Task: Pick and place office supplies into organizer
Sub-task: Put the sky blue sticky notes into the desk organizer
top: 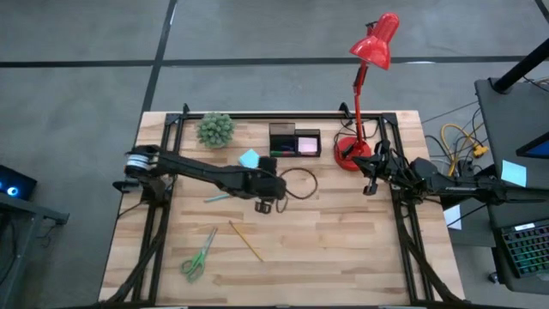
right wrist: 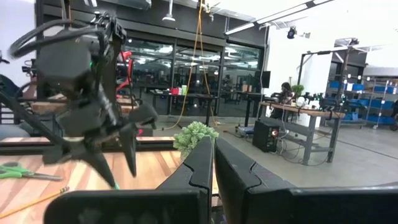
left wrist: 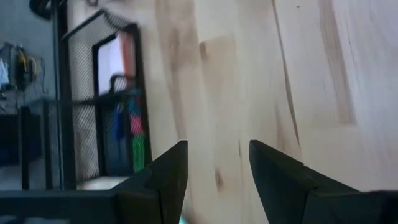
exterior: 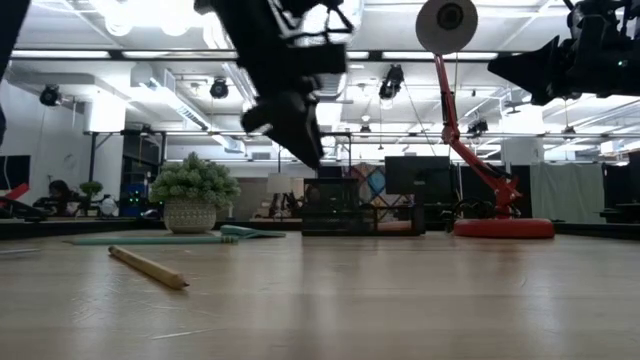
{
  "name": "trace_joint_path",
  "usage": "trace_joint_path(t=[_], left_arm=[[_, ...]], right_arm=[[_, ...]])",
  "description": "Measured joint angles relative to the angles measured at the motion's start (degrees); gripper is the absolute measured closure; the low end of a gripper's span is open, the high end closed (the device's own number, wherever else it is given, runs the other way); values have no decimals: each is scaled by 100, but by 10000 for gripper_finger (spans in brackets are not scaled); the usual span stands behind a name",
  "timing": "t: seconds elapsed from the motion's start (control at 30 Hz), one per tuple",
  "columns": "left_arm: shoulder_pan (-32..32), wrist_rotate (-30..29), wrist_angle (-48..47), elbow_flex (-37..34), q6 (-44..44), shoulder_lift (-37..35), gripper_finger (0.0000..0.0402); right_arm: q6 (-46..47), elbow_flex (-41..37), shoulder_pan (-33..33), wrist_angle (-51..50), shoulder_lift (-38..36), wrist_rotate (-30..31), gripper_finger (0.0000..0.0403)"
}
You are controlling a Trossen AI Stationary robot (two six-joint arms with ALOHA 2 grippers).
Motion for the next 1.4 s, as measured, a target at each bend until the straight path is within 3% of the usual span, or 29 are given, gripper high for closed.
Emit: trace_joint_path(t=[0.3, 0.63, 0.93, 1.4], left_arm=[[11, -2, -9, -1380, -379, -1265, 244], [130, -369, 69, -2722, 250, -1765, 244], [488, -387, 973, -3039, 1900, -1464, 244], [1355, -298, 1340, -3062, 2858, -1032, 244]], right_arm=[[42, 0, 0, 4, -1, 2, 394], [44, 0, 1, 5, -1, 1, 394], [90, 0, 1, 8, -1, 2, 394], [149, 0, 1, 5, -1, 3, 394]])
